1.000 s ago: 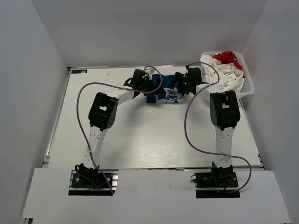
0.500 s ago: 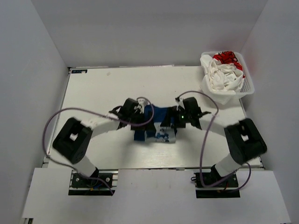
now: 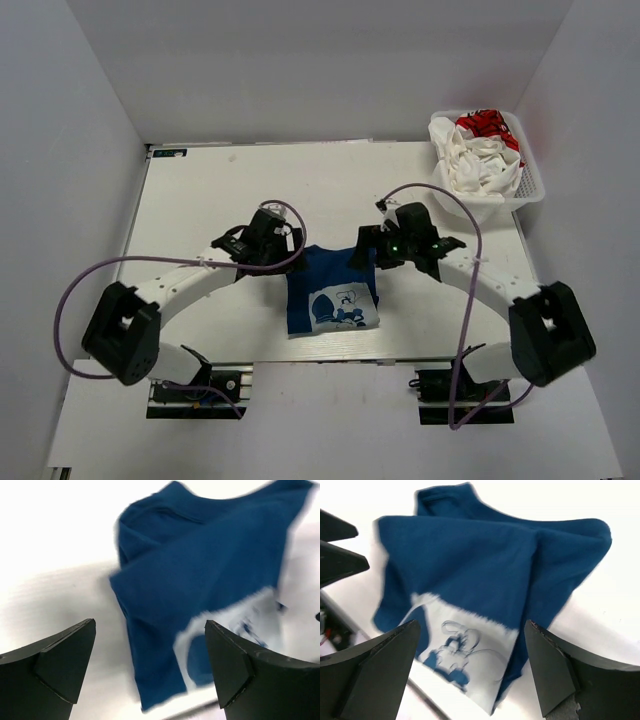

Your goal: Fold and stack the t-shirts

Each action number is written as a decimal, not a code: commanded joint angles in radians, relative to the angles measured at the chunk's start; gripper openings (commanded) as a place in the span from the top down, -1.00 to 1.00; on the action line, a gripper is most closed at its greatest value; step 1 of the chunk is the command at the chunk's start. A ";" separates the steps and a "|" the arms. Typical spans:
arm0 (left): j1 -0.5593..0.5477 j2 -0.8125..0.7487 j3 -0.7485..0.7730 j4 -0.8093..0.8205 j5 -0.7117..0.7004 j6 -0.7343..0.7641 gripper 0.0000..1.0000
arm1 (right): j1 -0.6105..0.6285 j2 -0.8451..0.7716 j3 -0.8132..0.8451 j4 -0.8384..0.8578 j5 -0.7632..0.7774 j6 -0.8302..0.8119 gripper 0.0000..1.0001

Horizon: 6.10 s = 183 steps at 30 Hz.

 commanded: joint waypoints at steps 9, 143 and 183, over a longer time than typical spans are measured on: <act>0.019 0.246 0.137 0.022 -0.053 0.016 -0.22 | 0.004 0.326 0.195 0.081 0.034 -0.033 -0.65; 0.038 0.443 -0.141 0.631 0.706 0.260 -1.00 | -0.144 0.200 -0.274 0.102 -0.150 0.288 -0.79; 0.030 0.599 0.337 0.156 0.223 0.332 0.49 | -0.163 -0.260 -0.199 0.038 0.134 0.093 -0.79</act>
